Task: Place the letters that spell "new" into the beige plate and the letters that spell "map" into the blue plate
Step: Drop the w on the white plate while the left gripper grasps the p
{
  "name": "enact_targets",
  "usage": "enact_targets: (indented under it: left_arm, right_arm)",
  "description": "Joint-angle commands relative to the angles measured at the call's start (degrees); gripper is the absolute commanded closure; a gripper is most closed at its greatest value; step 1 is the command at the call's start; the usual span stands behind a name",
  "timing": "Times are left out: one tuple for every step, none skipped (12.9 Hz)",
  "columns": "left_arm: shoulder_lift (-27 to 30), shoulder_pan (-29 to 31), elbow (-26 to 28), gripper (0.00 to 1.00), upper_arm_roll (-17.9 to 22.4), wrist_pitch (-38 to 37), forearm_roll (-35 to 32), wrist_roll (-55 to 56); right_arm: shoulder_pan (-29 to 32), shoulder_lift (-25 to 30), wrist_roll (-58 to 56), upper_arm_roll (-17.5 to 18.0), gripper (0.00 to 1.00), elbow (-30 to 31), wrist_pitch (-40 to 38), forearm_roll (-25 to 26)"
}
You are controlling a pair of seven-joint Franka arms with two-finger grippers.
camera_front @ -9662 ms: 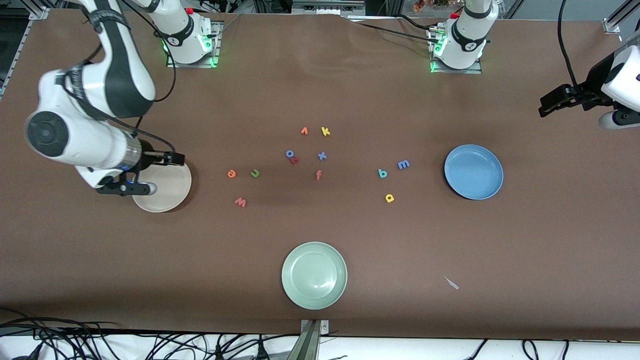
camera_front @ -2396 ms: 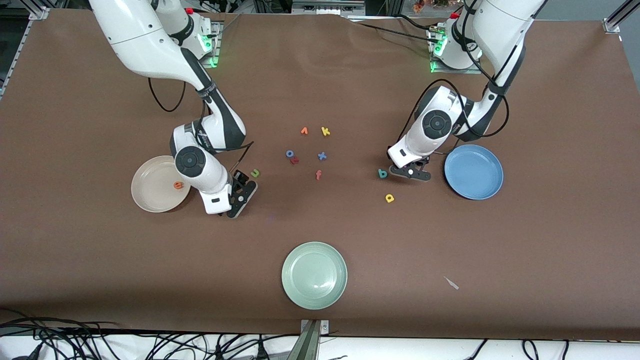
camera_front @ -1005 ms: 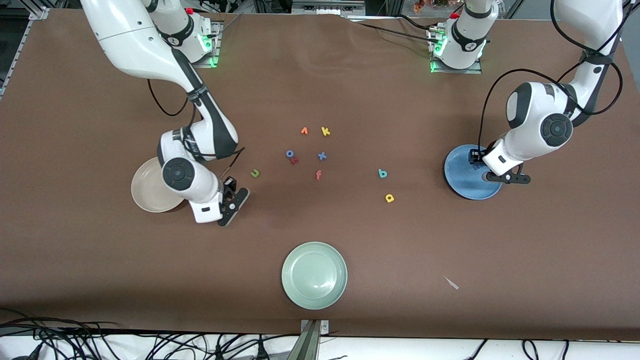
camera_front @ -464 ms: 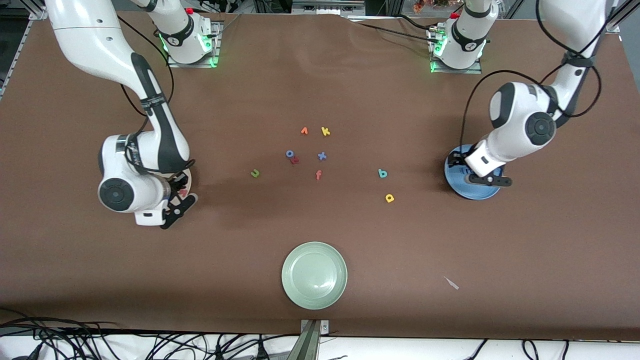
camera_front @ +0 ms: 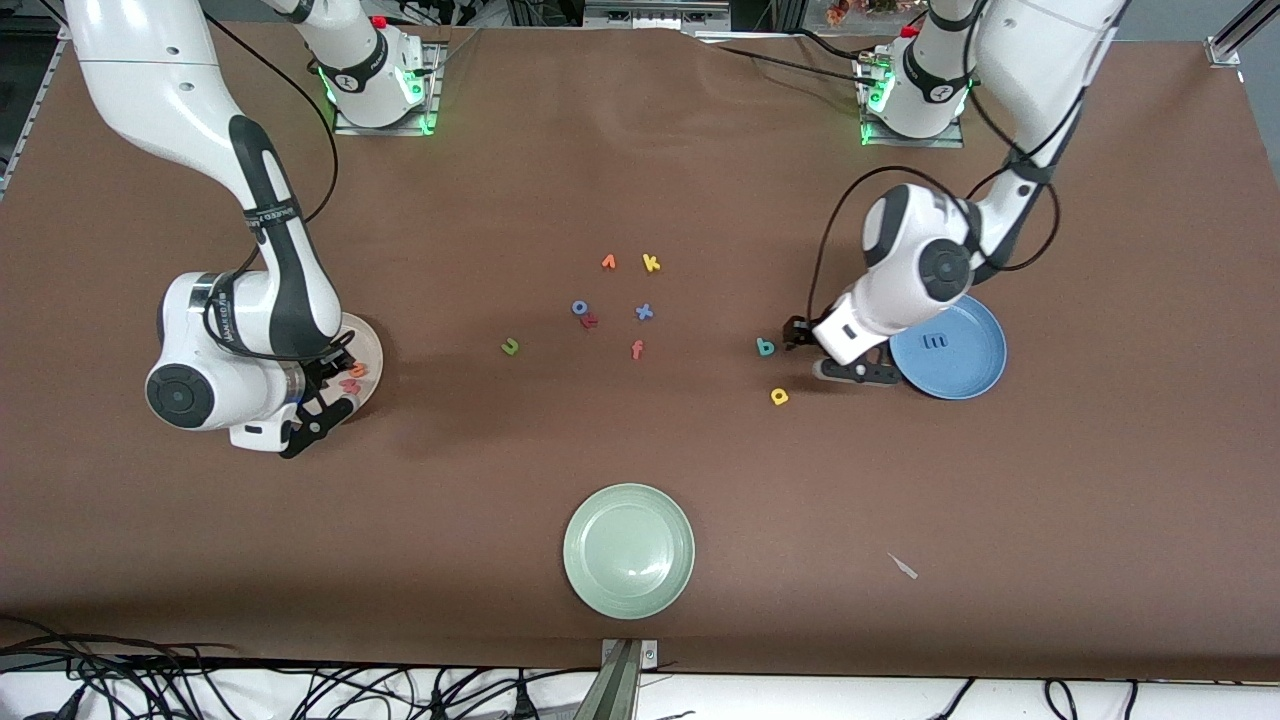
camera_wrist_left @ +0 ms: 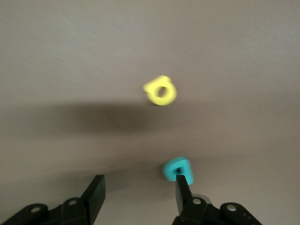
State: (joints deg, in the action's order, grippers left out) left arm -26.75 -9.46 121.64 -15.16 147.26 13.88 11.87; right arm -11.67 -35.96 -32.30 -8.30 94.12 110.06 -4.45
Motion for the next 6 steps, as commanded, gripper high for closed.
enact_targets:
  left_arm:
    - [-2.7, -4.9, -1.9, 0.31, 0.7, 1.2, 1.1, 8.7]
    - [-3.0, -5.7, -1.9, 0.31, 0.7, 1.3, 0.9, 9.8]
    - [-3.1, -6.0, -1.9, 0.31, 0.7, 2.2, 0.8, 9.8]
    - [-3.1, -6.0, -1.8, 0.31, 0.7, 2.6, 0.7, 9.8]
    - [-3.2, -6.0, -1.8, 0.31, 0.7, 2.6, 0.7, 9.5]
    - [-3.2, -6.0, -1.8, 0.34, 0.9, 2.6, 0.5, 9.2]
  right_arm:
    - [-1.2, 2.6, 11.0, 2.0, 0.00, 0.8, -1.2, -0.8]
    - [-1.2, 3.1, 16.2, 3.5, 0.00, 0.8, -1.2, -0.8]
    - [-1.3, 3.4, 21.2, 5.3, 0.00, 0.8, -0.8, -0.8]
    - [-1.3, 3.9, 27.4, 7.4, 0.00, 1.5, 0.3, -0.8]
    - [-1.3, 4.4, 33.3, 9.2, 0.00, 2.5, 2.5, -0.8]
    - [-1.3, 5.4, 38.2, 11.1, 0.00, 4.7, 5.9, -0.7]
